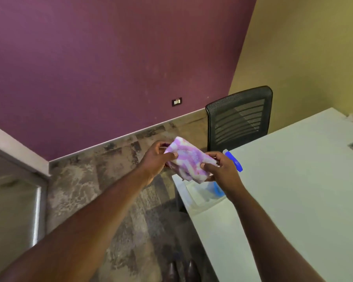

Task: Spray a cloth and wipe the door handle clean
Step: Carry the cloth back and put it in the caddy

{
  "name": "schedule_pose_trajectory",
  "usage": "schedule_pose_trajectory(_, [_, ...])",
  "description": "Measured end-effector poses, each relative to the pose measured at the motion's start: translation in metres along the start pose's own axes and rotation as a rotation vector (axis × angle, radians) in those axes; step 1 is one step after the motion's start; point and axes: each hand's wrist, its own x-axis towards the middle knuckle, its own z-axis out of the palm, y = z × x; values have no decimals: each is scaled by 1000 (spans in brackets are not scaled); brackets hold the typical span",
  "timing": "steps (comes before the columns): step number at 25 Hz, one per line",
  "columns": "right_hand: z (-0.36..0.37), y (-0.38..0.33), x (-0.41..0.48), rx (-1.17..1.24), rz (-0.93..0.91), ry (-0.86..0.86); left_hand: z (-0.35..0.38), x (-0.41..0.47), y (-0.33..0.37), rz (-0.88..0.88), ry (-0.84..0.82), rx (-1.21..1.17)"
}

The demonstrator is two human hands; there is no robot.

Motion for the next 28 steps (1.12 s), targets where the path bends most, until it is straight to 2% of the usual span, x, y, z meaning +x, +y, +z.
schedule_pose_trajectory(5, [-12,55,-12,-199,50,130,44,26,-41,14,-12,111])
schedule_pose_trajectory(13, [-1,137,-11,-558,18,156,79,80,-138,-113,-62,258])
schedule_pose_trajectory(17, [10,157,1,-873,-25,166,86,102,-166,-120,-92,340])
schedule_pose_trajectory(21, [14,170,15,-1045,-40,116,90,113,-165,-35,-128,660])
schedule_pose_trajectory(25, [11,177,24,-1165,-122,96,97,110,-157,175,-137,1260])
schedule_pose_trajectory(28, [14,177,29,-1310,-107,39,102,111,-157,331,-185,1507])
